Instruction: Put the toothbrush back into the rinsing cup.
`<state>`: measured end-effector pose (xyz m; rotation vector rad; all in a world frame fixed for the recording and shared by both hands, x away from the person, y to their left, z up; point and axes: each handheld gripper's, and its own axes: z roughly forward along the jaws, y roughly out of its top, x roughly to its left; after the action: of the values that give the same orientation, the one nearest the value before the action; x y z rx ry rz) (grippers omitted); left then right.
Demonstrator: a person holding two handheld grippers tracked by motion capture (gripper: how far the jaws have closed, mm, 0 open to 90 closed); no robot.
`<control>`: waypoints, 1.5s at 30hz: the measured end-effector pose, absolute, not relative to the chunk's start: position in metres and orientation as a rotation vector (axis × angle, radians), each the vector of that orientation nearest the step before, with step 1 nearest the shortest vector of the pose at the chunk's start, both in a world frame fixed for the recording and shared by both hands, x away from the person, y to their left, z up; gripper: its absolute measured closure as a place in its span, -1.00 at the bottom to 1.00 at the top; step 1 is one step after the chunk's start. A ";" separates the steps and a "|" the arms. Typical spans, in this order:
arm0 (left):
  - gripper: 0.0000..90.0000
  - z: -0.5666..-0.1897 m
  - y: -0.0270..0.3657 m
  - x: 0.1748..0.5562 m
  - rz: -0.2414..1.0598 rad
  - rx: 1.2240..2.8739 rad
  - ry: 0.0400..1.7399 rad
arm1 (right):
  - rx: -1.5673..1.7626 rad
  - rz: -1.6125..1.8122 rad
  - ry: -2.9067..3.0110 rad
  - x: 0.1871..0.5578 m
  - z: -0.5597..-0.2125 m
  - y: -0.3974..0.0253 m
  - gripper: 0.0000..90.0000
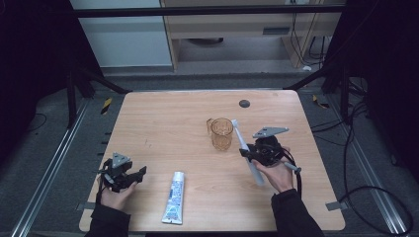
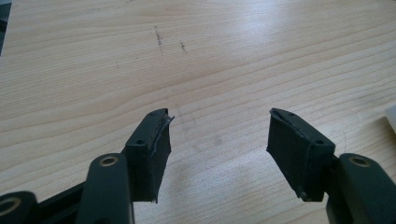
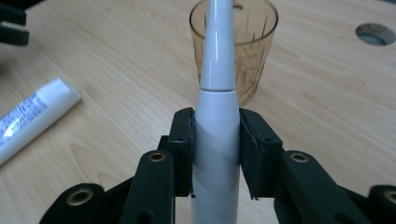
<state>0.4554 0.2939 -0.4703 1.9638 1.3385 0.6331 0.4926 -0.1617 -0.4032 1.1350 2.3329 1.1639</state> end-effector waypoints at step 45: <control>-0.15 -0.469 0.296 0.455 0.650 1.944 1.345 | 1.143 1.550 1.794 0.499 -0.361 -0.140 0.50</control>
<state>0.4548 0.2960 -0.4694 1.9440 1.3453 0.6502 0.4987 -0.1398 -0.3606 1.1425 1.7945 1.5504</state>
